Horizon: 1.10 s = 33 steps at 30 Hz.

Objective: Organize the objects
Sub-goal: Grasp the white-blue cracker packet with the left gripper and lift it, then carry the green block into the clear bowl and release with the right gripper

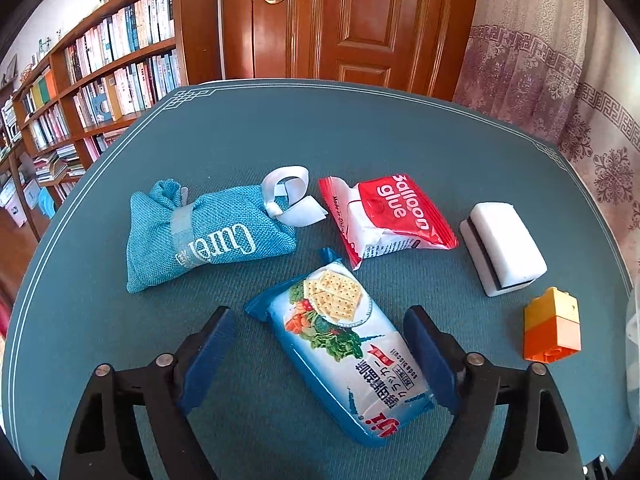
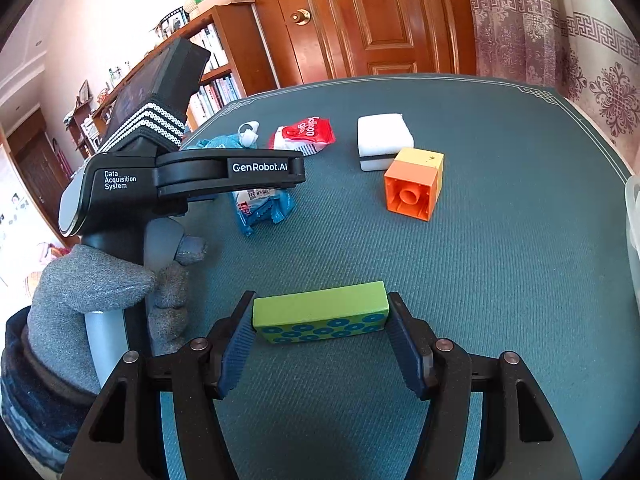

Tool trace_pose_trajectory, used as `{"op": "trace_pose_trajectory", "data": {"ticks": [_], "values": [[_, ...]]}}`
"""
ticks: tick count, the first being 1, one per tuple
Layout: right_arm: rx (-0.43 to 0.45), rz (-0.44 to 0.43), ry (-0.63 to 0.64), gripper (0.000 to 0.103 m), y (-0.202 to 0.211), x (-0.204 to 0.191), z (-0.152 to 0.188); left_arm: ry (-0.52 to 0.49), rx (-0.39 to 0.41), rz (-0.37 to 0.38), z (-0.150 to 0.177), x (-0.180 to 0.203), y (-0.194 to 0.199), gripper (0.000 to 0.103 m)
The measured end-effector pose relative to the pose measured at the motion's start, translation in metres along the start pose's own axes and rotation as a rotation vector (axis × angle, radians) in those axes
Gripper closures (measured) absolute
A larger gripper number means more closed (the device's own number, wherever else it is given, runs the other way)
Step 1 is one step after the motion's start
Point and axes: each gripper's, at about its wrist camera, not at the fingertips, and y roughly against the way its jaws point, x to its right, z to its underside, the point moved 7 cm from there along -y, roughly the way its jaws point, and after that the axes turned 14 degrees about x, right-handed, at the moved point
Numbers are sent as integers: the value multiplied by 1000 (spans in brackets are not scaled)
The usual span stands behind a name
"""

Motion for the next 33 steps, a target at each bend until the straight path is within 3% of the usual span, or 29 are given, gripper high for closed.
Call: {"op": "trace_pose_trajectory", "data": {"ticks": [4, 10, 33], "values": [[0, 0, 1, 39, 0, 0, 0, -4, 11, 5, 0, -4, 4, 43], [1, 8, 2, 39, 1, 1, 1, 2, 11, 38, 1, -4, 12, 56], [38, 130, -86, 39, 24, 26, 3, -55, 92, 261, -4, 51, 65, 58]]}}
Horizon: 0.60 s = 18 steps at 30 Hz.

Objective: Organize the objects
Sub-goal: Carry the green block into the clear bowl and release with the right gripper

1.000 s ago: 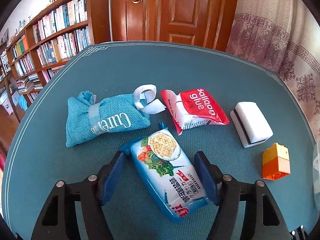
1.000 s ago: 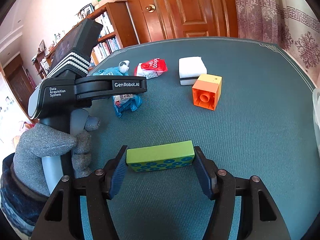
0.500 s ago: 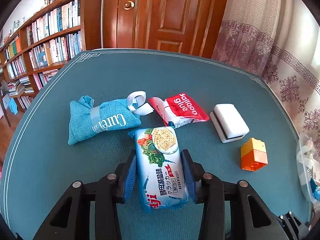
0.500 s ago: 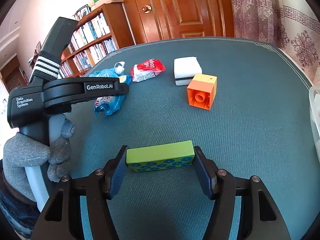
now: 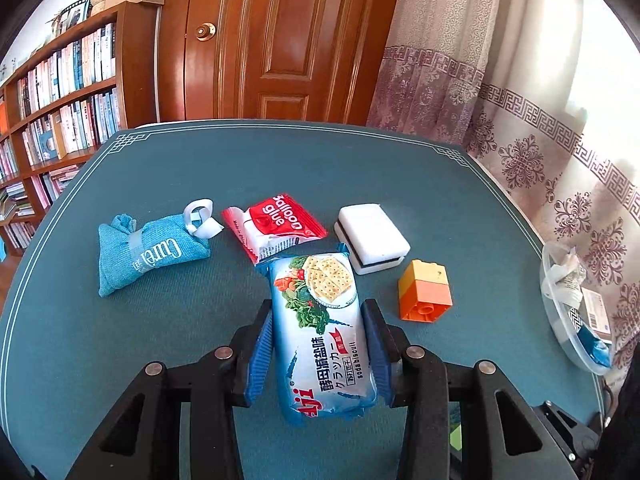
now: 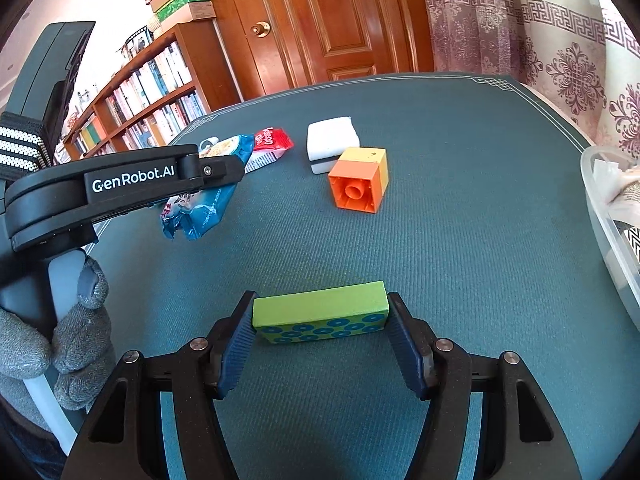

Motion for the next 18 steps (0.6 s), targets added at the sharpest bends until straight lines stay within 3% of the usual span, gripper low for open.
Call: {"op": "trace_pose_trajectory", "data": {"ticks": [18], "values": [[192, 248, -106, 39, 85, 94, -50, -65, -6, 49, 11, 28, 6, 58]]}}
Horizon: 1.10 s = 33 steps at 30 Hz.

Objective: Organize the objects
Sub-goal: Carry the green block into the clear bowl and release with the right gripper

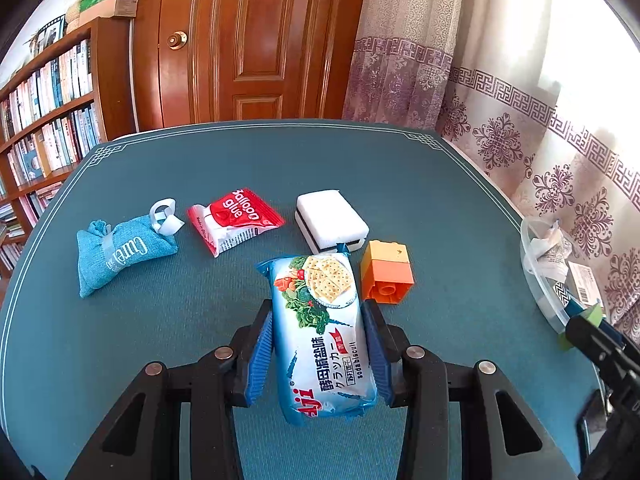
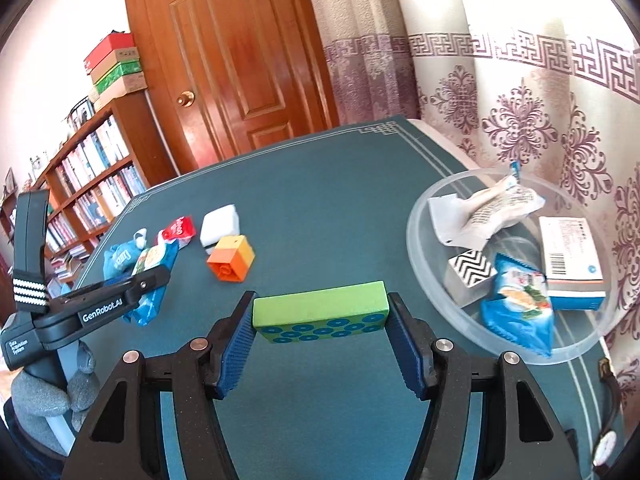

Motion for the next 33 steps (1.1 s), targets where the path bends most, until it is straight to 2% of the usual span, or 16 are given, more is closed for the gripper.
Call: {"op": "trace_pose_trajectory", "data": {"ticks": [9, 20, 24, 33], "values": [[59, 149, -55, 39, 14, 63, -21, -33, 3, 27, 2, 15, 3, 58], [70, 271, -98, 37, 6, 114, -26, -62, 5, 46, 6, 27, 6, 58], [70, 291, -115, 37, 9, 123, -24, -73, 7, 50, 7, 31, 7, 58], [53, 268, -86, 37, 18, 119, -12, -119, 4, 66, 9, 51, 10, 58]]}}
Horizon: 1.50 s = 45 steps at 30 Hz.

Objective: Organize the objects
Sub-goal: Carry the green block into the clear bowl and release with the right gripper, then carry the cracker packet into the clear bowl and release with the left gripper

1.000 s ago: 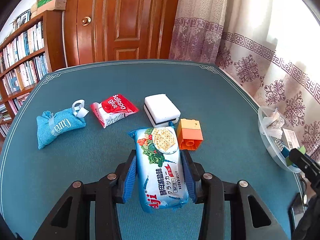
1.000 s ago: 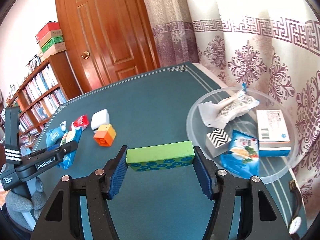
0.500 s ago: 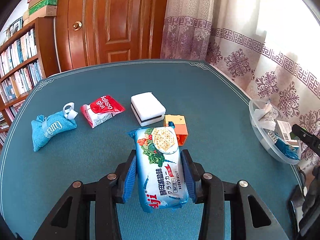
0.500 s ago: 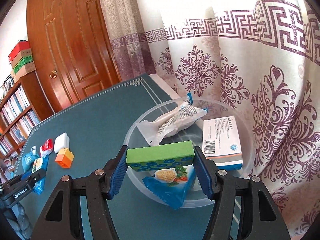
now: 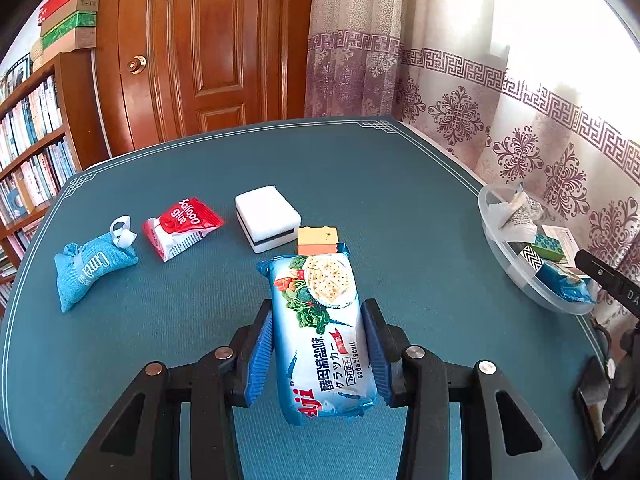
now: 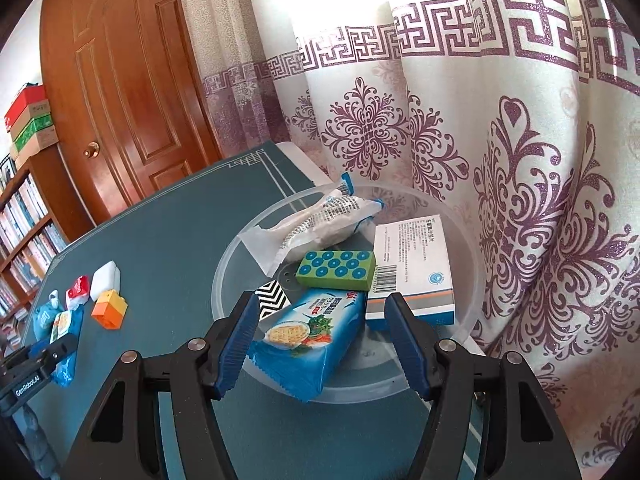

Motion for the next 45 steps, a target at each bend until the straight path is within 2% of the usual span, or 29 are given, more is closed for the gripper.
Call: {"op": "trace_pose_trajectory", "data": {"ticks": [7, 23, 34, 45], "values": [[-10, -14, 26, 37, 10, 3, 7, -33, -8, 36, -2, 25, 1, 58], [-13, -59, 93, 37, 27, 13, 18, -154, 9, 127, -20, 110, 2, 58], [-11, -76, 92, 37, 28, 24, 18, -229, 18, 170, -28, 158, -6, 58], [-11, -72, 59, 37, 26, 38, 15, -269, 15, 206, -30, 189, -16, 58]]}}
